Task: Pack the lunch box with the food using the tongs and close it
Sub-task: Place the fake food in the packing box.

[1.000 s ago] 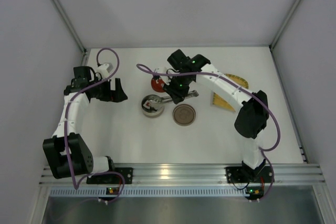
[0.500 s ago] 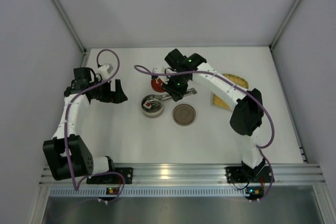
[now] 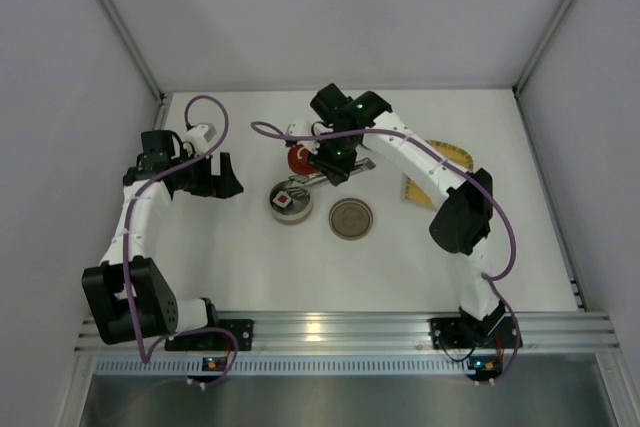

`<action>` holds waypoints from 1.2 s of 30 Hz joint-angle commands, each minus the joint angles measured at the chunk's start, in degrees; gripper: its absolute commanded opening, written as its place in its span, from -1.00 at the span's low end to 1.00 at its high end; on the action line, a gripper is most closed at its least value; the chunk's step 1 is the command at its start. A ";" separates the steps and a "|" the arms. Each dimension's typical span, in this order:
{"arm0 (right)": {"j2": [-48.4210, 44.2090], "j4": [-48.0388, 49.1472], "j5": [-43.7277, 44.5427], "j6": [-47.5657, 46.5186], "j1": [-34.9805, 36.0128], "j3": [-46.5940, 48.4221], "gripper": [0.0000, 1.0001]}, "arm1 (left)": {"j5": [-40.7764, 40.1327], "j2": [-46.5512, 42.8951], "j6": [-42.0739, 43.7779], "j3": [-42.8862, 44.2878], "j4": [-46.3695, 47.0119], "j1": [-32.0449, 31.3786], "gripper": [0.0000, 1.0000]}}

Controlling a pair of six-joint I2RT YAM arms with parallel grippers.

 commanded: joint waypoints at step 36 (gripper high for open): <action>1.53 -13.10 6.17 -8.90 4.21 4.12 -0.76 | 1.84 -2.51 0.18 -2.64 3.92 0.37 0.96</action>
